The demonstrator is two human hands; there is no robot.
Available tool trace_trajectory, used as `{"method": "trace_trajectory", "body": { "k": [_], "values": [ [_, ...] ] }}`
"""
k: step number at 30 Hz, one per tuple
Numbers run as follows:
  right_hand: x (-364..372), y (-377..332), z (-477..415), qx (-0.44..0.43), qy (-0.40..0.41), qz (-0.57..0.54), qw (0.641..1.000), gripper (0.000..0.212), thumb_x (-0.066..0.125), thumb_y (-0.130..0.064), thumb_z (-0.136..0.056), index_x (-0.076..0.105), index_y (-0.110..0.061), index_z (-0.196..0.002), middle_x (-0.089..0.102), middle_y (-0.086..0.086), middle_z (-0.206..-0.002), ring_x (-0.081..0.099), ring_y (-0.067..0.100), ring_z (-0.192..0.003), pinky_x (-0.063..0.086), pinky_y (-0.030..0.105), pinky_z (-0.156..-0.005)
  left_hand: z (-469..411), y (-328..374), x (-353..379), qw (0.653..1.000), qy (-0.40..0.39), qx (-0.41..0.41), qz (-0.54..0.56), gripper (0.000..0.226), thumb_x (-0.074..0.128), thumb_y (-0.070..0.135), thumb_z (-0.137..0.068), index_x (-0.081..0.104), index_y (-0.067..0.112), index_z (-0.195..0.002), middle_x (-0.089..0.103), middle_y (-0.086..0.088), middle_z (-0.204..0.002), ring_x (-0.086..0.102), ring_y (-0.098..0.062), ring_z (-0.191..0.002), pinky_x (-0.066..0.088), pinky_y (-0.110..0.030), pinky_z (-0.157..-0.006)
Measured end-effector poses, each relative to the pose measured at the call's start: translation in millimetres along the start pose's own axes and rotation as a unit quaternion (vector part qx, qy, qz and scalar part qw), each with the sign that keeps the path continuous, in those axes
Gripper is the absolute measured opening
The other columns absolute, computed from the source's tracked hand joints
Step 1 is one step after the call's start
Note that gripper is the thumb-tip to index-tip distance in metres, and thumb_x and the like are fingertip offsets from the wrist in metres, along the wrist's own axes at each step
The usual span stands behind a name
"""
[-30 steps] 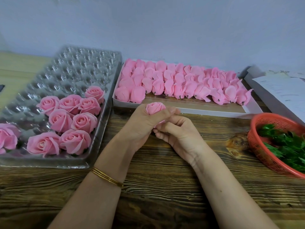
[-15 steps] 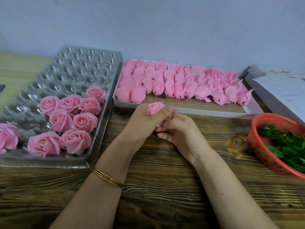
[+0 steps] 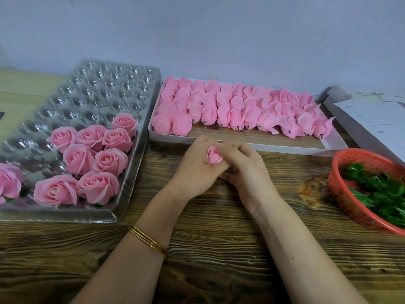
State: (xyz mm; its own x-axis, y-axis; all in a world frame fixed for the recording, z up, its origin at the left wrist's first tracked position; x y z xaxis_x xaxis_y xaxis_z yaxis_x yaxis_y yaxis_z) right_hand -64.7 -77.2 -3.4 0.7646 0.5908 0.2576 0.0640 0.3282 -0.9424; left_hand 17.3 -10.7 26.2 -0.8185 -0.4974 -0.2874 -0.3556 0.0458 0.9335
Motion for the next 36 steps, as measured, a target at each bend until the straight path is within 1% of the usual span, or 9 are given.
{"method": "trace_trajectory", "body": {
  "k": [5, 11, 16, 19, 22, 25, 27, 31, 36],
  "values": [
    [1, 0, 1, 0.002, -0.007, -0.007, 1.000, 0.063, 0.081, -0.032, -0.058, 0.065, -0.004, -0.111, 0.073, 0.014, -0.103, 0.072, 0.021, -0.095, 0.056, 0.030, -0.075, 1, -1, -1, 1.000, 0.001, -0.003, 0.007, 0.040, 0.070, 0.016, -0.090, 0.066, 0.048, -0.066, 0.064, 0.012, -0.078, 0.060, 0.004, -0.074, 0.044, -0.011, -0.065],
    [1, 1, 0, 0.000, -0.020, 0.021, 1.000, 0.025, 0.078, -0.029, -0.065, 0.066, -0.017, -0.084, 0.073, 0.003, -0.085, 0.070, 0.014, -0.083, 0.054, 0.031, -0.073, 1, -2, -1, 1.000, 0.000, -0.017, 0.003, 0.044, 0.067, 0.010, -0.091, 0.067, 0.046, -0.065, 0.063, 0.020, -0.069, 0.058, 0.004, -0.069, 0.043, -0.013, -0.062],
    [1, 3, -1, -0.003, -0.024, 0.029, 0.999, 0.031, 0.078, -0.034, -0.069, 0.068, -0.016, -0.091, 0.075, 0.004, -0.089, 0.070, 0.014, -0.085, 0.054, 0.031, -0.076, 1, -3, -1, 0.999, 0.000, -0.023, 0.034, 0.031, 0.063, 0.009, -0.094, 0.067, 0.027, -0.069, 0.064, 0.012, -0.066, 0.058, -0.001, -0.067, 0.046, -0.017, -0.063],
    [5, 1, 0, -0.005, -0.032, -0.012, 0.999, 0.023, 0.066, -0.038, -0.078, 0.075, -0.019, -0.085, 0.072, 0.001, -0.081, 0.065, 0.010, -0.072, 0.053, 0.025, -0.067, 1, -3, -4, 0.994, 0.025, -0.028, 0.102, 0.020, 0.063, 0.013, -0.096, 0.072, 0.009, -0.079, 0.068, 0.003, -0.068, 0.062, -0.003, -0.068, 0.049, -0.017, -0.062],
    [3, -2, 0, -0.026, -0.028, -0.037, 0.999, 0.020, 0.056, -0.017, -0.079, 0.075, -0.014, -0.085, 0.069, 0.004, -0.076, 0.062, 0.014, -0.069, 0.052, 0.025, -0.064, -1, -10, -7, 0.985, 0.061, -0.051, 0.155, 0.022, 0.064, 0.019, -0.096, 0.072, 0.011, -0.077, 0.070, -0.006, -0.074, 0.064, -0.012, -0.072, 0.052, -0.027, -0.068],
    [3, -3, 3, -0.058, -0.028, 0.035, 0.997, 0.032, 0.062, 0.002, -0.067, 0.067, -0.001, -0.099, 0.068, 0.015, -0.090, 0.062, 0.026, -0.084, 0.053, 0.036, -0.077, -3, -16, -8, 0.976, 0.071, -0.072, 0.190, 0.031, 0.067, 0.026, -0.092, 0.066, 0.010, -0.065, 0.063, -0.011, -0.074, 0.061, -0.019, -0.074, 0.051, -0.038, -0.073],
    [7, -4, 5, -0.089, -0.034, 0.086, 0.992, 0.034, 0.071, 0.006, -0.066, 0.066, 0.000, -0.099, 0.068, 0.011, -0.087, 0.062, 0.022, -0.082, 0.053, 0.037, -0.082, -3, -17, -5, 0.967, 0.063, -0.085, 0.231, 0.029, 0.067, 0.021, -0.092, 0.066, 0.018, -0.064, 0.067, -0.004, -0.071, 0.067, -0.016, -0.073, 0.057, -0.033, -0.071],
    [12, -6, 7, -0.134, -0.032, 0.133, 0.981, 0.030, 0.076, 0.011, -0.075, 0.066, 0.001, -0.101, 0.067, 0.000, -0.078, 0.061, 0.010, -0.073, 0.053, 0.023, -0.073, -4, -17, -4, 0.952, 0.071, -0.099, 0.280, 0.020, 0.065, 0.014, -0.094, 0.062, 0.009, -0.075, 0.063, -0.004, -0.068, 0.064, -0.014, -0.066, 0.056, -0.025, -0.064],
    [14, -8, 8, -0.148, -0.033, 0.133, 0.980, 0.023, 0.075, 0.012, -0.075, 0.069, -0.004, -0.091, 0.065, -0.010, -0.067, 0.057, 0.004, -0.065, 0.049, 0.014, -0.066, -4, -19, -4, 0.949, 0.056, -0.118, 0.286, 0.028, 0.069, 0.016, -0.091, 0.060, 0.017, -0.064, 0.060, -0.001, -0.064, 0.062, -0.012, -0.063, 0.056, -0.023, -0.063]
  ]
}}
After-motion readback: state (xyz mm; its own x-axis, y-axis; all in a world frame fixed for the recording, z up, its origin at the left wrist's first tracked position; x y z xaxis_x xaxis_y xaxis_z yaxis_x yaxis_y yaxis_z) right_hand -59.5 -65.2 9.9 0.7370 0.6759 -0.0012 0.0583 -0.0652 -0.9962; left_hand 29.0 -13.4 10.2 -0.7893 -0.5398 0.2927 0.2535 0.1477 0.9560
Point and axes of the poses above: each hand's wrist, its own z-axis away from the middle knuckle, its own x-axis out of the palm, y = z × x, the point moved 6 cm from there along -z, towards the middle knuckle
